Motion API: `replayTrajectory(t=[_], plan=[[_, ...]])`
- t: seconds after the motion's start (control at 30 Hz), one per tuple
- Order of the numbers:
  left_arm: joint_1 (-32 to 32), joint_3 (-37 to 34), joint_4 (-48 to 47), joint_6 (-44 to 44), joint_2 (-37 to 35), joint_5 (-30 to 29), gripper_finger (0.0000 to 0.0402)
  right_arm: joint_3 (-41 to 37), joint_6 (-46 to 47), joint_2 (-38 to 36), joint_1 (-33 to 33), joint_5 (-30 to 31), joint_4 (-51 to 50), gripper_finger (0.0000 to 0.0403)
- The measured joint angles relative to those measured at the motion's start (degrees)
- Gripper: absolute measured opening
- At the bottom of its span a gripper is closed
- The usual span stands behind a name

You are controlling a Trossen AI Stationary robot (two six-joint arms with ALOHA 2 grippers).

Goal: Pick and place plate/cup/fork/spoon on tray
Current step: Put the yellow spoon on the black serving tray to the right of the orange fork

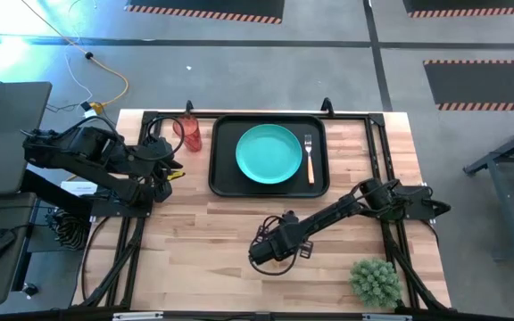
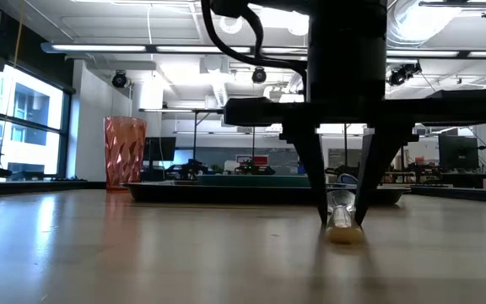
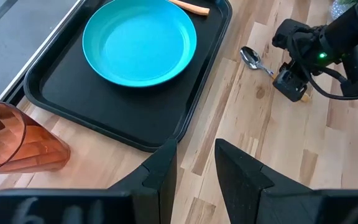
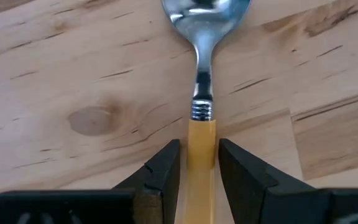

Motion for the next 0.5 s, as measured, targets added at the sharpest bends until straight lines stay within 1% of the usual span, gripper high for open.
replayTrajectory(t=[0.17,0.27,0.43,0.5], plan=[[0.0,0.0,-0.02,-0.01,0.0,0.0,0.0099,-0.83,-0.59,-0.17,0.0,-0.77,0.68,0.0097],[0.0,0.0,-0.02,-0.02,0.0,0.0,0.0099,-0.88,-0.88,-0.11,0.0,-1.0,0.54,0.0075],[0.01,0.0,-0.01,-0.02,0.0,0.0,0.0099,-0.92,-1.96,-0.01,-0.02,-1.1,0.4,0.0024],[0.0,0.0,-0.02,-0.02,0.0,0.0,0.0099,-0.92,-2.68,0.0,-0.02,-1.2,0.26,0.0019]])
